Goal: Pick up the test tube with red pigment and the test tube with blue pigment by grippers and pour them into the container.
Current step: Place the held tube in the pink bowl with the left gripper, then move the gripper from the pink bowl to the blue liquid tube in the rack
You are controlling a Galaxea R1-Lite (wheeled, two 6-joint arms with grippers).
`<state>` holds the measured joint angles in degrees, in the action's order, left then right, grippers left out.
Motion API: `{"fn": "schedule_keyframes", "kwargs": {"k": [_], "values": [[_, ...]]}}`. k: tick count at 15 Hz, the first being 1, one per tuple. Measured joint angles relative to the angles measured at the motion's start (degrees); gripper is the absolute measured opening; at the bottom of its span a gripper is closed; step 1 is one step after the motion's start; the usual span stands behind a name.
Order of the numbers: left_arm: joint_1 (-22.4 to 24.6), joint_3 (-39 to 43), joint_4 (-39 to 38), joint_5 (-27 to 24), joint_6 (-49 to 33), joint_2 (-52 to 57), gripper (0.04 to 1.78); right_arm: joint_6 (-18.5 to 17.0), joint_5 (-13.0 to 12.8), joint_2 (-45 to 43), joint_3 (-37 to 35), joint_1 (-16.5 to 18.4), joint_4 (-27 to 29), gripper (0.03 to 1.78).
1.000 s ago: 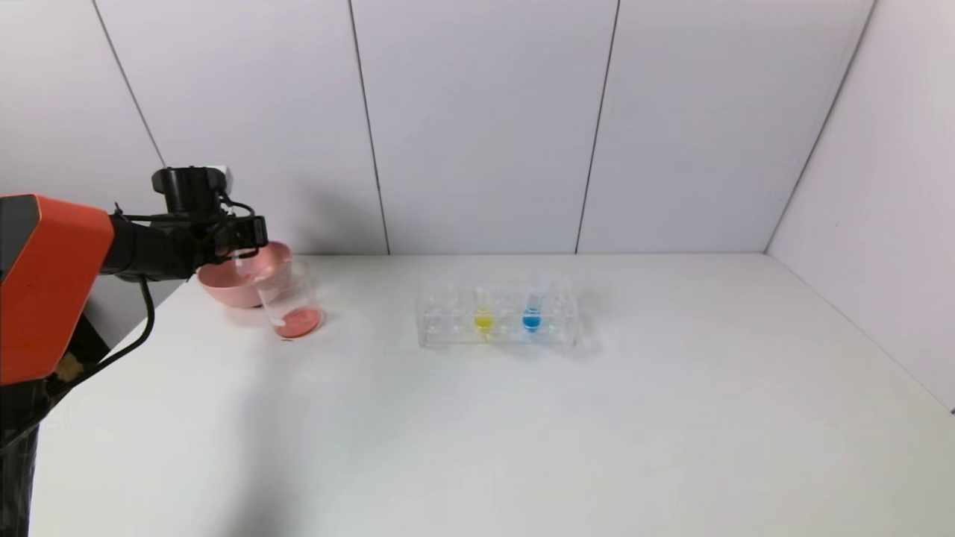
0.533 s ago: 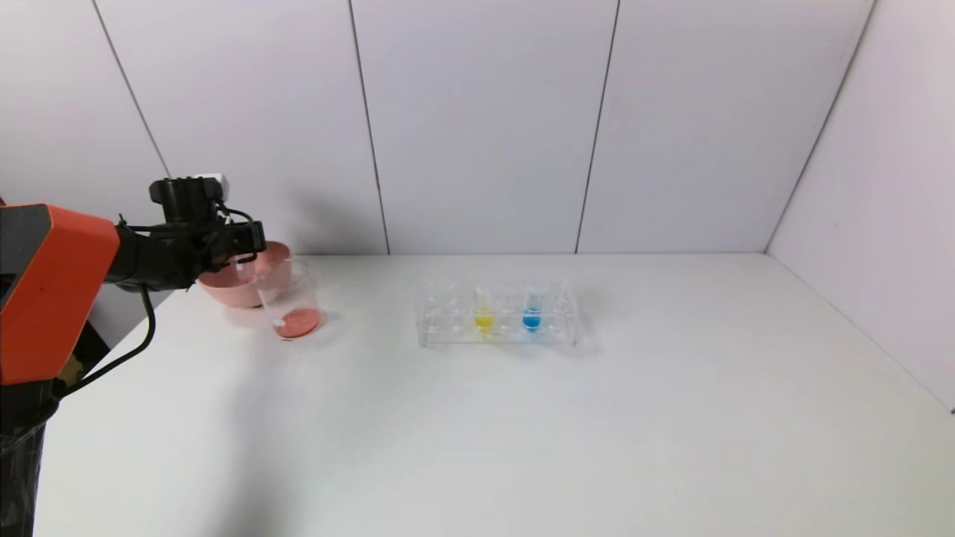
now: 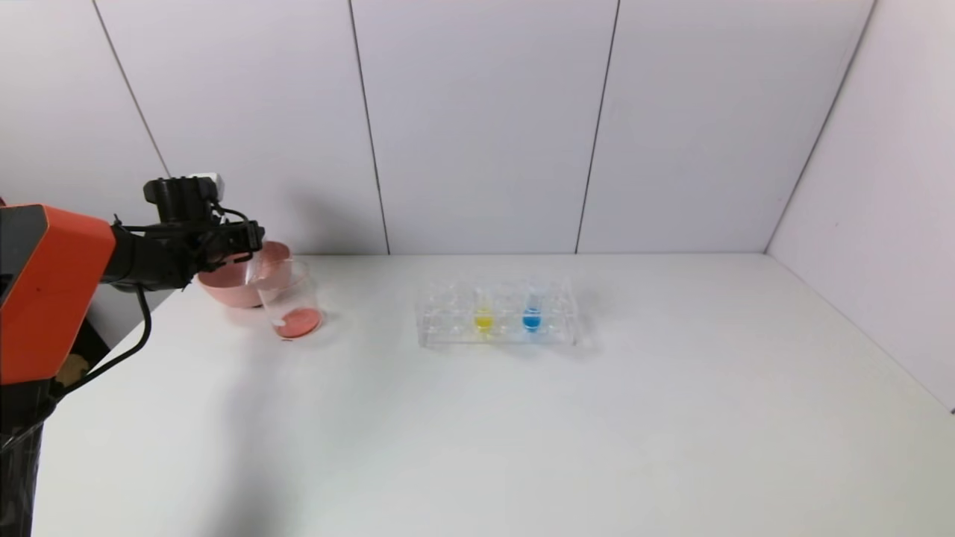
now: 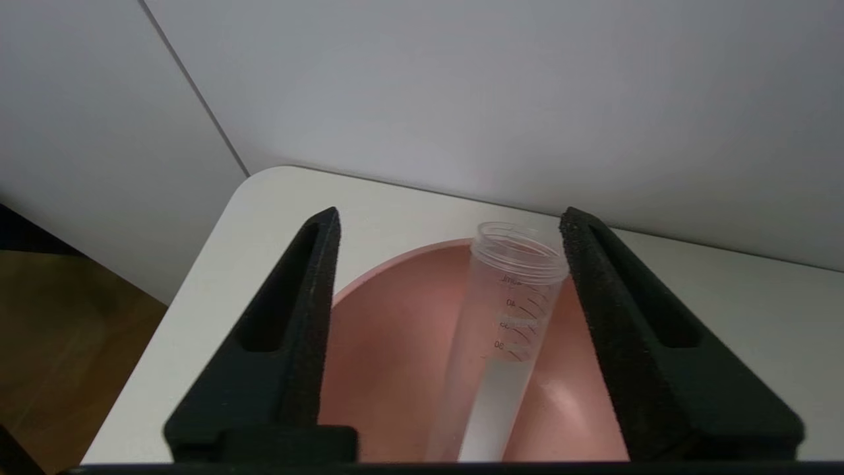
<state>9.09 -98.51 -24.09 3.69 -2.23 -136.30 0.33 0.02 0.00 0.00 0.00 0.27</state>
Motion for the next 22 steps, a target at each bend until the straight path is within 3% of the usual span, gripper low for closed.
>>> {"fn": "schedule_keyframes", "kwargs": {"k": [3, 6, 18, 22], "values": [[-0.06, 1.13, -0.16, -0.59, -0.02, 1.19, 1.61, -0.02, -0.02, 0.00, 0.00, 0.00, 0.00, 1.78], [-0.23, 5.00, -2.06, -1.27, -0.02, 5.29, 1.77, -0.02, -0.02, 0.00, 0.00, 0.00, -0.02, 1.78], [-4.56, 30.27, -10.11, -10.45, 0.26, 31.95, 1.76, -0.04, -0.02, 0.00, 0.00, 0.00, 0.00, 1.77], [-8.00, 36.67, -10.64, -10.78, 0.34, 39.69, 1.76, 0.00, -0.02, 0.00, 0.00, 0.00, 0.00, 1.77]]}}
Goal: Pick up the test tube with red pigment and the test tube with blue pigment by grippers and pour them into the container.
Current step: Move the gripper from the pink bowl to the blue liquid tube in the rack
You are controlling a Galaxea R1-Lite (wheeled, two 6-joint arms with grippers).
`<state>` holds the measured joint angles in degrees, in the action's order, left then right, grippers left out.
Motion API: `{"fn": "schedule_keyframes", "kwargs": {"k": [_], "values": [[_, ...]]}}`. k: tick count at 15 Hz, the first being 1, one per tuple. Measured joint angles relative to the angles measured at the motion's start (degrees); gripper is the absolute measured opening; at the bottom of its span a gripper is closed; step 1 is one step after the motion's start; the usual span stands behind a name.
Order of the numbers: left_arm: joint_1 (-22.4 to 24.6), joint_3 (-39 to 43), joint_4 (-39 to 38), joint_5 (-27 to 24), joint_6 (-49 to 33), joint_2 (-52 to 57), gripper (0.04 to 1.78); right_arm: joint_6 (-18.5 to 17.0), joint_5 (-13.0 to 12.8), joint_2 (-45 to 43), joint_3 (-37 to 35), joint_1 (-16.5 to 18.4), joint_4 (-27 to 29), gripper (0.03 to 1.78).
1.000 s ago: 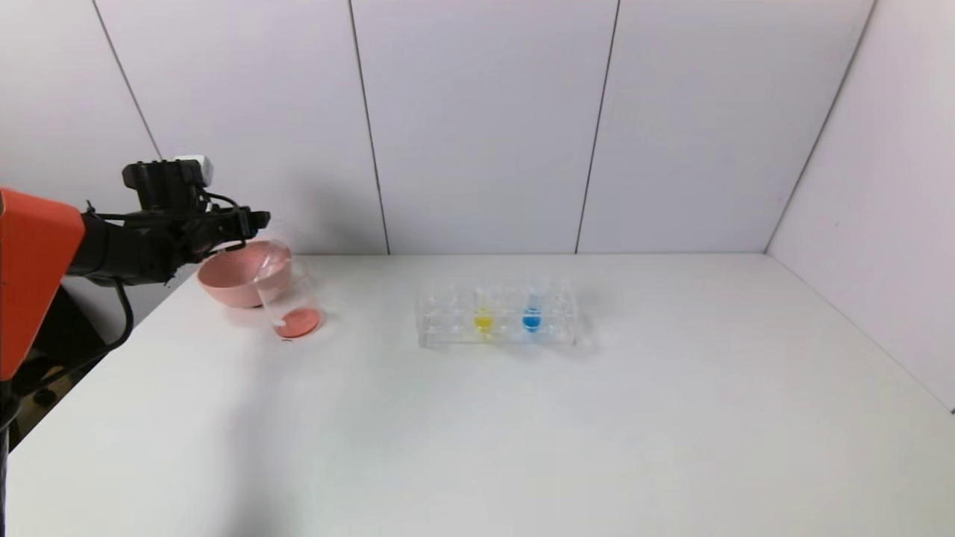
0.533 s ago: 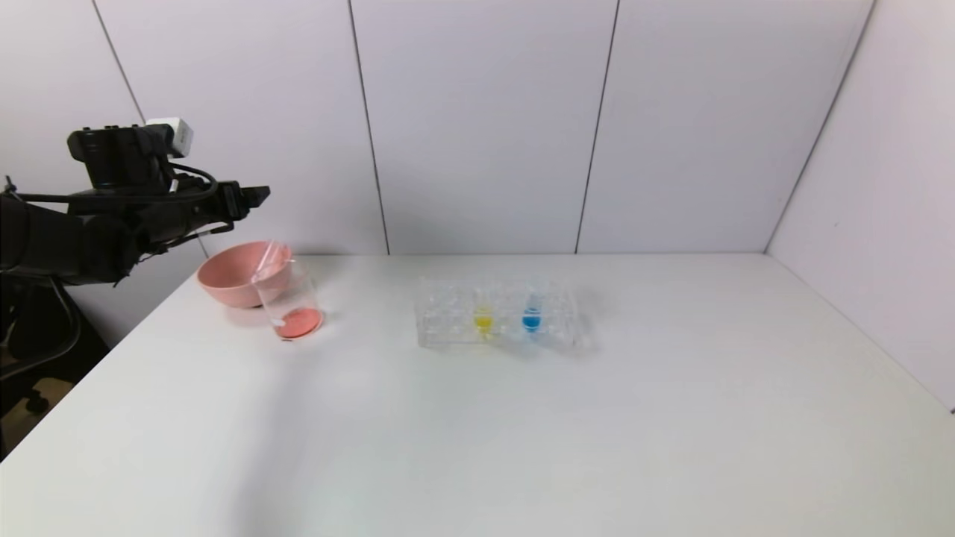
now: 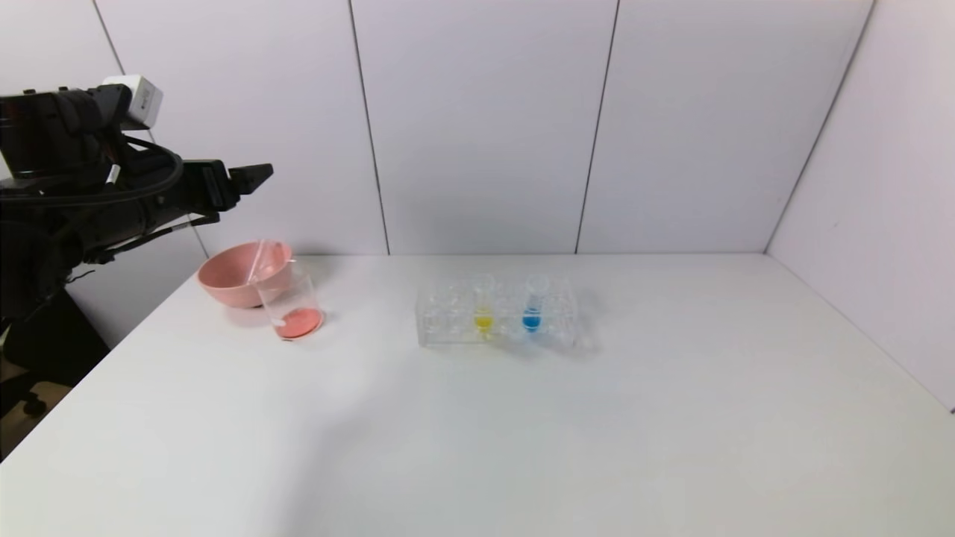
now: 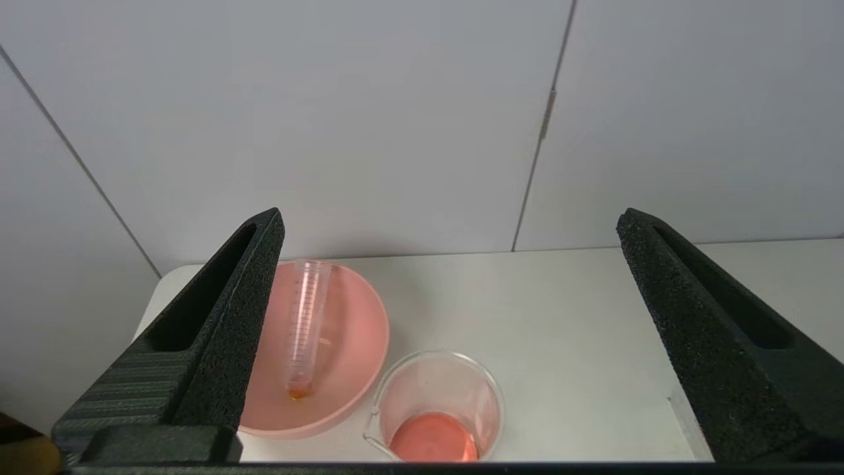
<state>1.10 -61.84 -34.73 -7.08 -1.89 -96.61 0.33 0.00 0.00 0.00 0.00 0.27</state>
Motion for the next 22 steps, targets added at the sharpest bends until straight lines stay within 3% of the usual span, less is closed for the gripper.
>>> {"fn": "schedule_keyframes", "kwargs": {"k": [3, 8, 14, 22], "values": [[-4.89, 5.17, 0.00, 0.69, 0.22, 5.07, 1.76, -0.04, 0.00, 0.00, 0.00, 0.00, -0.02, 1.78], [-17.38, 13.78, 0.00, 5.38, 1.73, 11.61, 1.76, -0.02, 0.02, 0.00, 0.00, 0.00, 0.00, 1.78], [-31.13, 17.80, -1.07, 6.40, 3.15, 12.21, 1.76, -0.02, 0.05, 0.00, 0.00, 0.00, 0.00, 1.78], [-40.68, 24.64, -22.74, 9.06, 5.02, 2.49, 1.76, -0.04, 0.02, 0.00, 0.00, 0.00, 0.00, 1.77]]}}
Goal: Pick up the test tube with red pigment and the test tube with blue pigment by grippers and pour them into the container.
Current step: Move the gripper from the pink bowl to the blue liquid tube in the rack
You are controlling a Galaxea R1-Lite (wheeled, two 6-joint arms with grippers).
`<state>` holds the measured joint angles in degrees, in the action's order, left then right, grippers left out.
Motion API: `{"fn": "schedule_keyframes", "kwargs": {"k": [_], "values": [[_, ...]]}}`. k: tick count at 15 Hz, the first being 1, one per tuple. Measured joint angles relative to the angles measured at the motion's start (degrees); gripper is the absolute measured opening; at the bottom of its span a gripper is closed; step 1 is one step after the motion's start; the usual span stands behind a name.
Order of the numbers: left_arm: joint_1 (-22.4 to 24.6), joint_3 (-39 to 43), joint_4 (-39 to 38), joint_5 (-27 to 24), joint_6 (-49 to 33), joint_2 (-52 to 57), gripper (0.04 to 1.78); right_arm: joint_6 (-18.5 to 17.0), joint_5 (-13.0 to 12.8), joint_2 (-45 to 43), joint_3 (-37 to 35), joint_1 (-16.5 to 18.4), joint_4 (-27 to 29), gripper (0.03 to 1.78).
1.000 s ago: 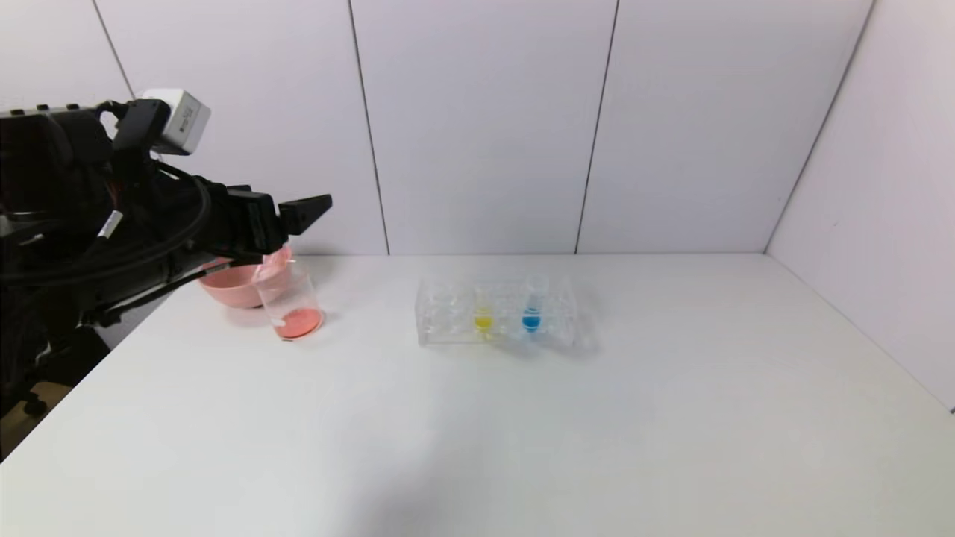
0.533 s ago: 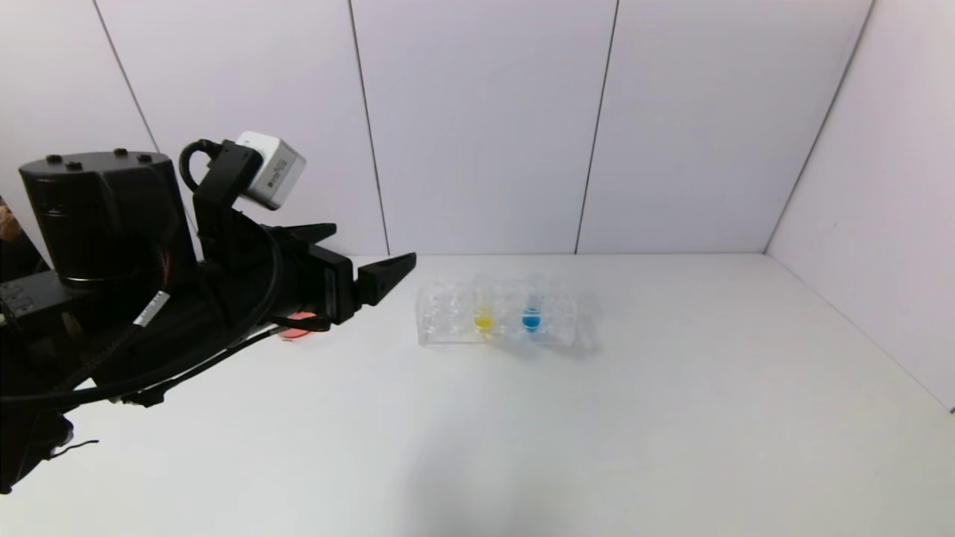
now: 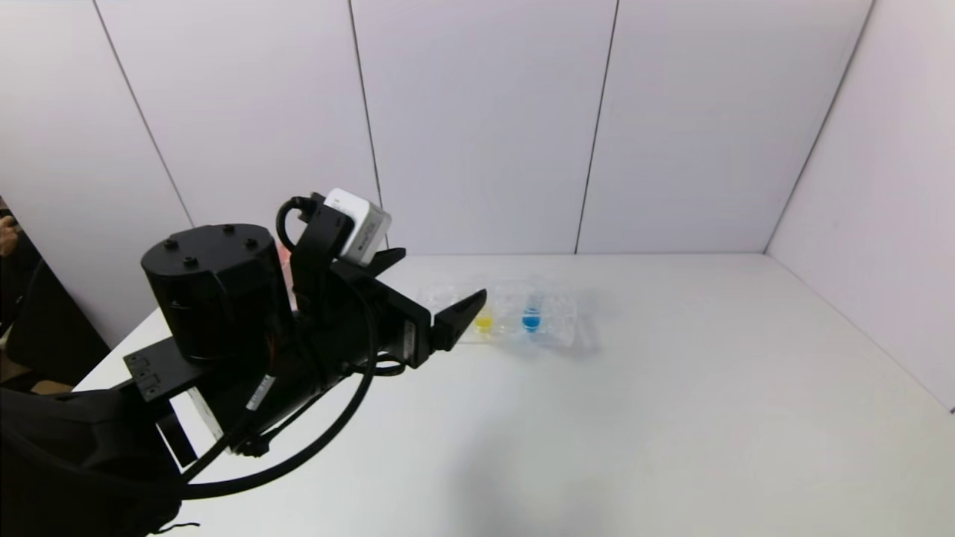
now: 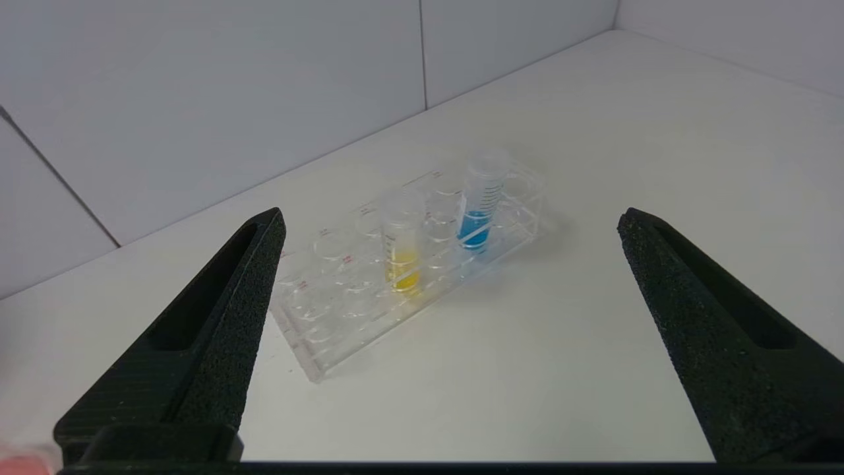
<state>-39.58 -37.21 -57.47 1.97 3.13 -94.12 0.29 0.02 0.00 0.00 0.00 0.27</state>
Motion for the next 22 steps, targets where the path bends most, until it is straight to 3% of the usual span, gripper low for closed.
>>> {"fn": "schedule_keyframes", "kwargs": {"k": [4, 9, 16, 22], "values": [[-5.89, -0.30, -2.45, 5.85, -0.77, -5.79, 1.76, -0.02, 0.00, 0.00, 0.00, 0.00, 0.00, 1.77], [-10.50, -6.31, -2.32, 12.04, -1.79, -13.24, 1.76, 0.00, -0.02, 0.00, 0.00, 0.00, 0.00, 1.77], [-11.19, -18.75, -1.02, 15.91, -4.25, -24.81, 1.76, 0.01, -0.02, 0.00, 0.00, 0.00, 0.00, 1.78], [-10.58, -26.88, 5.81, 18.71, -7.97, -31.06, 1.76, 0.01, -0.02, 0.00, 0.00, 0.00, 0.00, 1.78]]}}
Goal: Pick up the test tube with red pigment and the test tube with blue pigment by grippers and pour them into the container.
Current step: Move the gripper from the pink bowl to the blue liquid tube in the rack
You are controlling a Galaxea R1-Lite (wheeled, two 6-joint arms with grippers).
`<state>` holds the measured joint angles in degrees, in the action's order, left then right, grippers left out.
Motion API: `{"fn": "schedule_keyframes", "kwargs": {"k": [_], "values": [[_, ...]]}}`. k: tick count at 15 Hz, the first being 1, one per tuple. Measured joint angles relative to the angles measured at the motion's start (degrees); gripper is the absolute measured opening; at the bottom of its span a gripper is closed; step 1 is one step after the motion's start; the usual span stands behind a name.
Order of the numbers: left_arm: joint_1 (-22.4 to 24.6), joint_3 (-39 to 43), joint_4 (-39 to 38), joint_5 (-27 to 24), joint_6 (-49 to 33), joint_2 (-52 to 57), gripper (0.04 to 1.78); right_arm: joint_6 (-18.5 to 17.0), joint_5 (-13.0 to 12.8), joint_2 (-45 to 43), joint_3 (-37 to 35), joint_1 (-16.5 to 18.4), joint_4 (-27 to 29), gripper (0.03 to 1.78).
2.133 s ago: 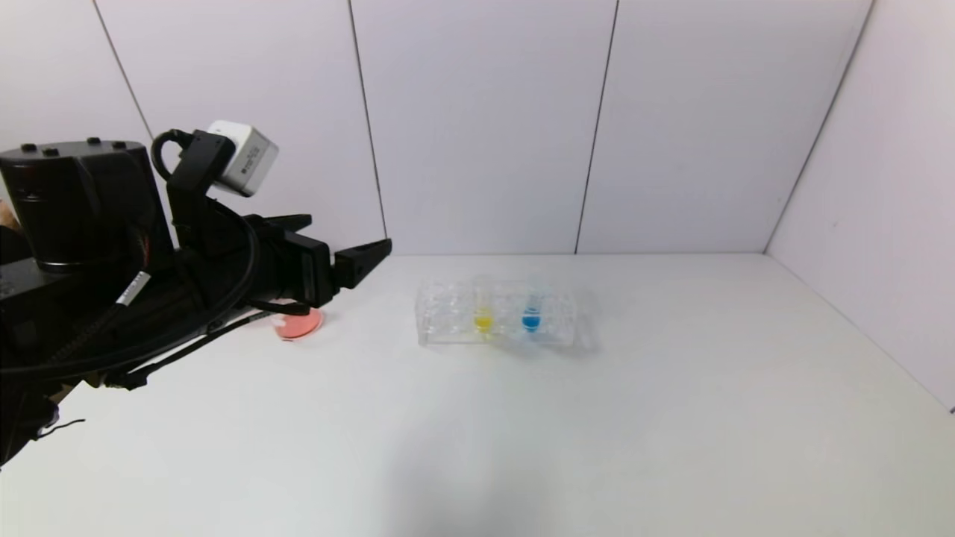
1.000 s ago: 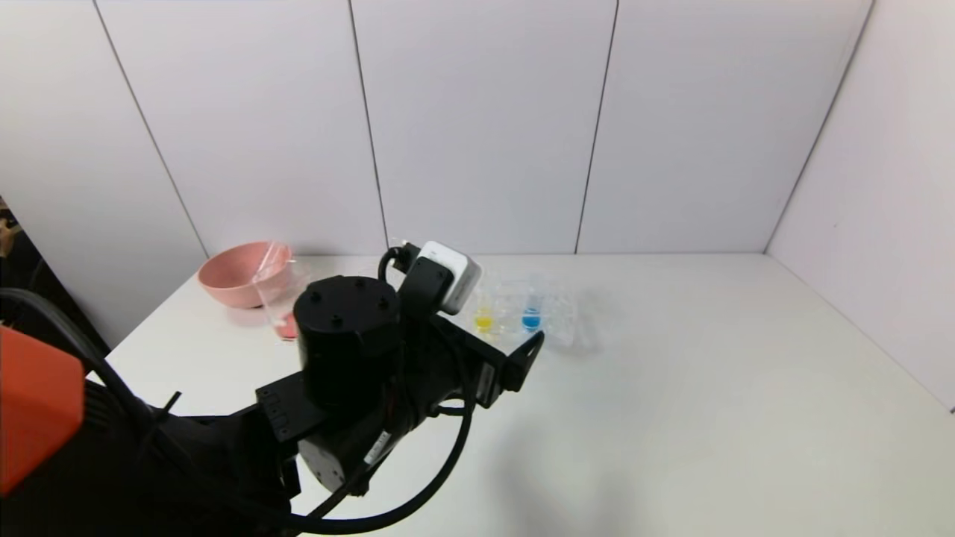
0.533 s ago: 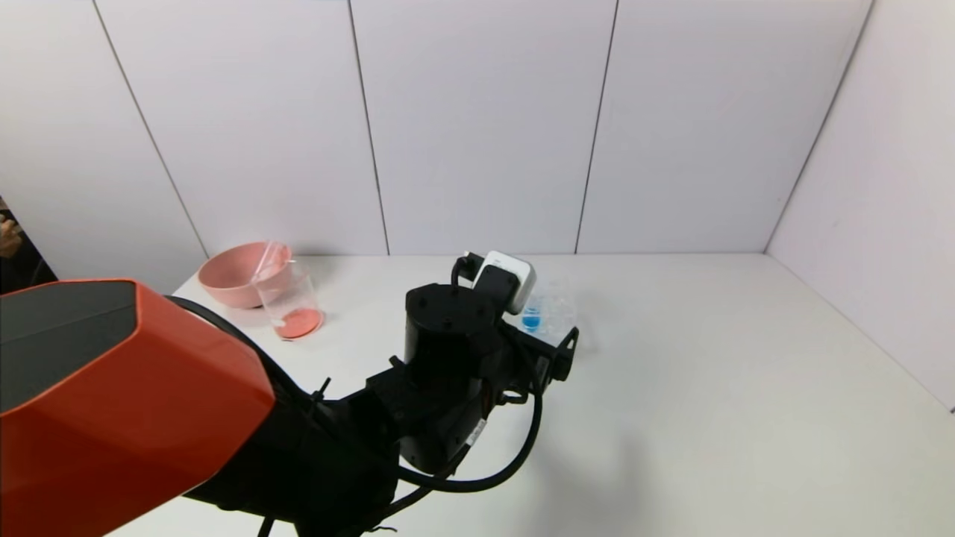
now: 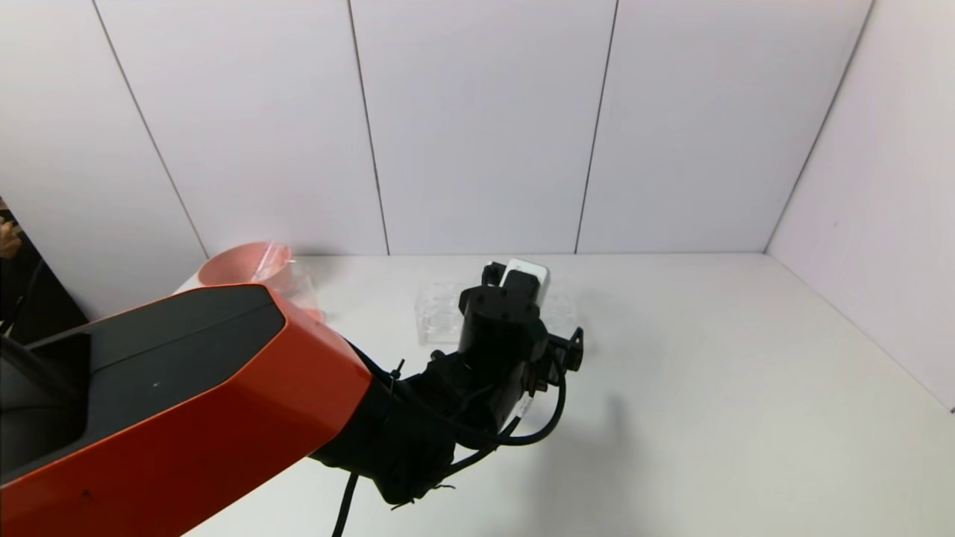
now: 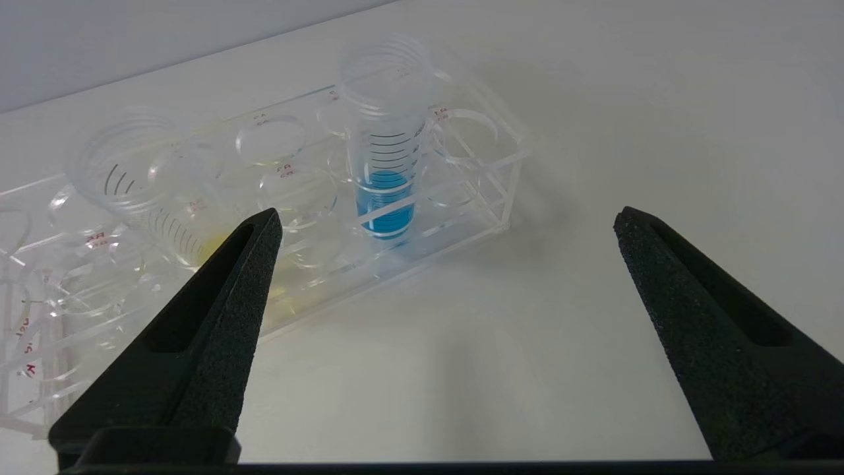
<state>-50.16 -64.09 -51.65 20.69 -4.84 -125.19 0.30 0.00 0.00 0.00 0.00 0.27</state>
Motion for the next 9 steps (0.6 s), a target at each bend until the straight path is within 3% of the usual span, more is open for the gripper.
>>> {"fn": "schedule_keyframes", "kwargs": {"k": [9], "values": [[1.44, -11.50, 4.24, 3.27, -1.00, -6.16, 1.76, 0.00, 0.02, 0.00, 0.00, 0.00, 0.00, 1.78]]}}
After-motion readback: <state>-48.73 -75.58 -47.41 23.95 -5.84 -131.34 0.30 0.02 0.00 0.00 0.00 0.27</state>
